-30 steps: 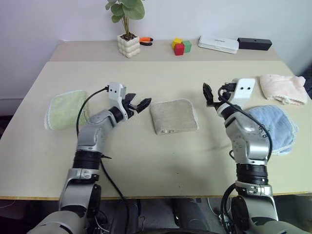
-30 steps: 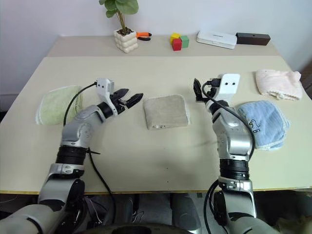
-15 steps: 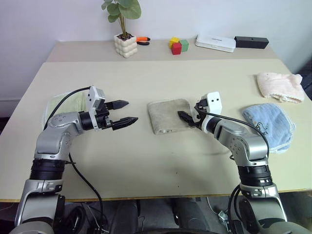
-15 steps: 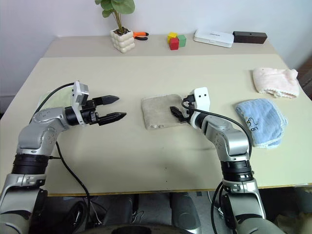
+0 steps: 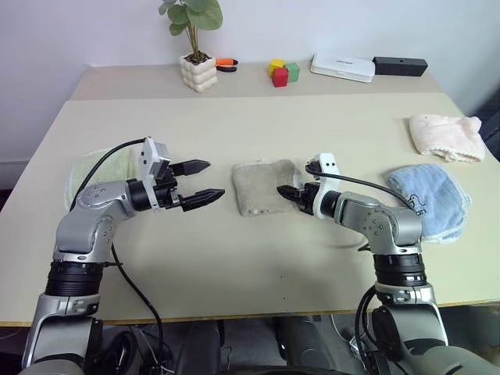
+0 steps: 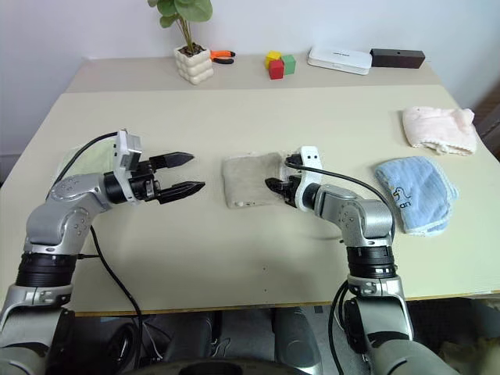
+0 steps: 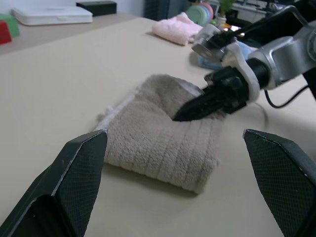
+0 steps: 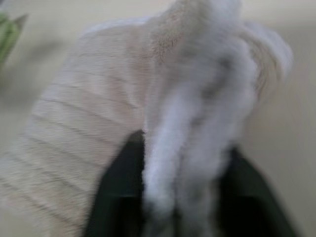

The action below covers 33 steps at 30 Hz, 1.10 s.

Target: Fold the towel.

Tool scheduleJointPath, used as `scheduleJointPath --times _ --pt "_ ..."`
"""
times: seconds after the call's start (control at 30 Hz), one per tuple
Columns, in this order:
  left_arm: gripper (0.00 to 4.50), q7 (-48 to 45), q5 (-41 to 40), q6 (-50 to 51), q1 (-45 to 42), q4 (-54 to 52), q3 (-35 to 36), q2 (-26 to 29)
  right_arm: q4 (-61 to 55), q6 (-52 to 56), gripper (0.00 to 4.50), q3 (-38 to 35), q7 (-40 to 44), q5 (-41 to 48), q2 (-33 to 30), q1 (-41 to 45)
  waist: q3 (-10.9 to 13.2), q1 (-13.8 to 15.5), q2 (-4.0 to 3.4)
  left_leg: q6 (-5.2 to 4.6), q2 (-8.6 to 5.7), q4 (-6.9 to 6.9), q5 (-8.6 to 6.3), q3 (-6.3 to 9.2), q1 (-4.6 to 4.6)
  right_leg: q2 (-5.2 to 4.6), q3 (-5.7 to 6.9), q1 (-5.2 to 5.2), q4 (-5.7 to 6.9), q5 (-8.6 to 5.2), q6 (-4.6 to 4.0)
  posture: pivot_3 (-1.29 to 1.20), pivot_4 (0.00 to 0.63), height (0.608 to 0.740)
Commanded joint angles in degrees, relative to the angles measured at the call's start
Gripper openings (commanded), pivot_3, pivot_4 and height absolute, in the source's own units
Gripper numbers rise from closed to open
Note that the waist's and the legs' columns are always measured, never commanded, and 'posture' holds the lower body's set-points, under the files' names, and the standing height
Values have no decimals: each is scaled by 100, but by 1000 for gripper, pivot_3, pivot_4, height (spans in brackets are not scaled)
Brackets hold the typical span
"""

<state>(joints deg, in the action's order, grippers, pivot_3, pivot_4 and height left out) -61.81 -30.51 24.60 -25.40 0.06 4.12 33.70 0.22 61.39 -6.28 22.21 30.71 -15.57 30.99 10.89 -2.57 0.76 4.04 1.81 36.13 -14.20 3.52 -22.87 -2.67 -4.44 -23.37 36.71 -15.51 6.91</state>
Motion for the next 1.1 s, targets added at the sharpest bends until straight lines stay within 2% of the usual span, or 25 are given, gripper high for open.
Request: scheduleJointPath --times 0.03,0.17,0.33,0.5,0.63,0.73,0.93,1.1 --pt "4500 58 -1 -146 -109 -53 33 -87 -7 129 53 -507 -123 305 120 146 0 2 0 0 0 0 0 0 0 0 0 0 0 0 0 0 150 740" --pt "4500 8 -16 -208 -225 91 -48 -247 -64 193 53 -1490 -587 803 365 316 1 9 -1 0 -1 1 0 0 -1 0 0 0 1 0 0 0 150 740" --pt "4500 -1 137 -719 -607 643 -134 -672 -832 -277 53 -3069 -1938 1444 697 322 1 45 -1 0 -2 1 0 1 -7 -2 2 -2 3 0 0 0 150 740" --pt "4500 -230 300 -1108 -955 1303 -264 -977 -1772 -641 53 -4078 -3239 1793 653 122 1 31 -3 0 -2 2 0 2 -20 -2 3 -18 14 0 0 0 150 740" --pt "4500 -420 365 -1311 -1219 1762 -415 -1277 -2050 -880 53 -5054 -4202 2235 321 -42 1 14 -4 -1 -2 3 1 2 -19 -1 2 -23 26 -1 -1 0 150 740" --pt "4500 -561 459 -1489 -1419 2137 -495 -1491 -2290 -952 53 -5324 -4622 2595 264 -405 0 15 -6 -1 -3 2 1 2 -19 -1 2 -22 27 -1 -2 0 150 740" --pt "4500 -712 565 -1705 -1687 2614 -523 -1744 -2676 -1248 53 -5211 -5043 3134 342 -1122 -3 -20 -17 -2 -2 1 1 -3 -9 4 -8 -21 33 -2 -2 0 150 740" --pt "4500 -759 619 -1724 -1702 2653 -543 -1830 -2642 -1815 53 -4990 -5214 3568 397 -1198 -2 -8 -20 -2 -3 2 1 -3 -9 4 -10 -20 32 -2 -2 0 150 740"
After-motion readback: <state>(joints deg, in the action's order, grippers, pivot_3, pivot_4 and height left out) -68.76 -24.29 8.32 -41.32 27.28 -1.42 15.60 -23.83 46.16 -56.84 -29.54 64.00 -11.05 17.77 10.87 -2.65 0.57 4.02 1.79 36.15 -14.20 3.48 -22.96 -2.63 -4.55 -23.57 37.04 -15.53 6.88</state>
